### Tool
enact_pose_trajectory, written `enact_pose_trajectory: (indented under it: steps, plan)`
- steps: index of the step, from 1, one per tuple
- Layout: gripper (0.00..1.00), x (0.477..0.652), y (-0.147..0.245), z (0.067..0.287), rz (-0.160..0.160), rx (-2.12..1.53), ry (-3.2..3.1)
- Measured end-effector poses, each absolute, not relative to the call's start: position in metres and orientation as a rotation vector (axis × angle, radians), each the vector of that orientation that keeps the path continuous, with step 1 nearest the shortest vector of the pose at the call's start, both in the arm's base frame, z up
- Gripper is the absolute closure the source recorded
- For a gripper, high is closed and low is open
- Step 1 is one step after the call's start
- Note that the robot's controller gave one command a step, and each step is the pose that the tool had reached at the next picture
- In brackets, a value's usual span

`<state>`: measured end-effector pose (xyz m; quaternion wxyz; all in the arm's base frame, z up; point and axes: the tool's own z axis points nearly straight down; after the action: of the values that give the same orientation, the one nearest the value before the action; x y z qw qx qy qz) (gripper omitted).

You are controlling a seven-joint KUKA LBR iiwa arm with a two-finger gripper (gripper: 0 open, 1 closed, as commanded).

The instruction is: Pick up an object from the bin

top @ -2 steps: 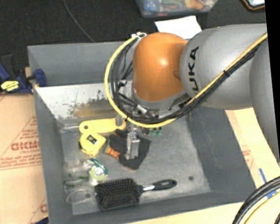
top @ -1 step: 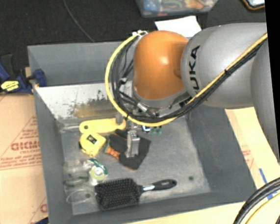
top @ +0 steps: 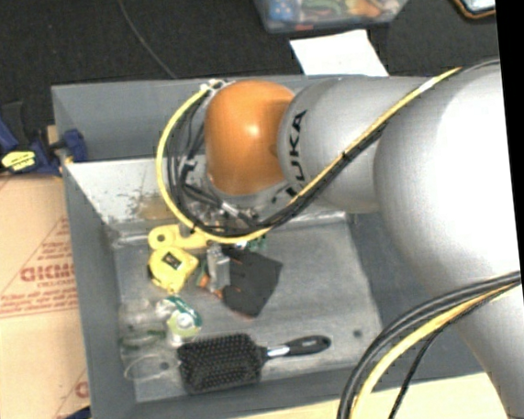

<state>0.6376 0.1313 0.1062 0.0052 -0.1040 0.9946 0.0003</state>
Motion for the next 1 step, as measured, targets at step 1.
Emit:
enact_pose_trajectory:
  steps: [1]
  plan:
    - [0.0, 0.6463, 0.1363, 0.0717, 0.004, -0.375, 3.108]
